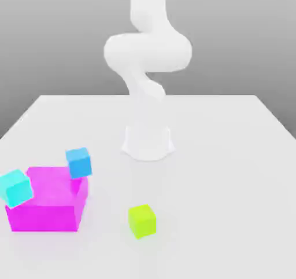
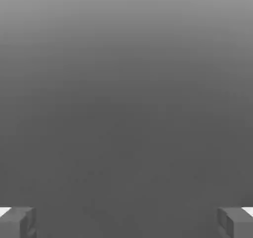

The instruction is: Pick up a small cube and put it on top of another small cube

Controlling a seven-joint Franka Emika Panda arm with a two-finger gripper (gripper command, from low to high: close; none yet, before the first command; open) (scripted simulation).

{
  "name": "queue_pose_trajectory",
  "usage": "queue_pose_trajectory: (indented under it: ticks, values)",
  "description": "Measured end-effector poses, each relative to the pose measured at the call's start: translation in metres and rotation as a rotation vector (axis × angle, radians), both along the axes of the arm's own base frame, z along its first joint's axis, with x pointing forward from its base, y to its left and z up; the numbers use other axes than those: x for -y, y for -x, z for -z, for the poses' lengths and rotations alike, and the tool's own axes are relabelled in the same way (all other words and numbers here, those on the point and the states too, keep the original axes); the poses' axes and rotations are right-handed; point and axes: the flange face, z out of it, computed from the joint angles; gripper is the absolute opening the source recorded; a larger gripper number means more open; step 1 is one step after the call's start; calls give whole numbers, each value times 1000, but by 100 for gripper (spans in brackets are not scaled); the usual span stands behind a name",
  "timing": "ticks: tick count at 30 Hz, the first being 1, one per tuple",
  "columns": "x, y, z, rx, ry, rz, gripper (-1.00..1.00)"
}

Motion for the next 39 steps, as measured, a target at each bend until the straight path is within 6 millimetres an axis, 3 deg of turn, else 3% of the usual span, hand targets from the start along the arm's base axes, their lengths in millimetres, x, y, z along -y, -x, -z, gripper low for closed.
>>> queue_pose_trajectory:
  ticks: [4,9,13,16,19,26,27,34,39]
  values:
    - [4,-42,99,-145,32,-71,0]
    - [5,-61,224,-321,70,-163,0]
    - [5,-49,325,-468,103,-242,0]
    - [6,-23,396,-582,129,-305,0]
    - [9,8,453,-682,151,-360,0]
    - [10,18,522,-710,159,-377,0]
    - [10,18,529,-710,158,-377,-100]
    - [10,18,530,-711,157,-377,-100]
    - [10,17,491,-710,159,-377,-100]
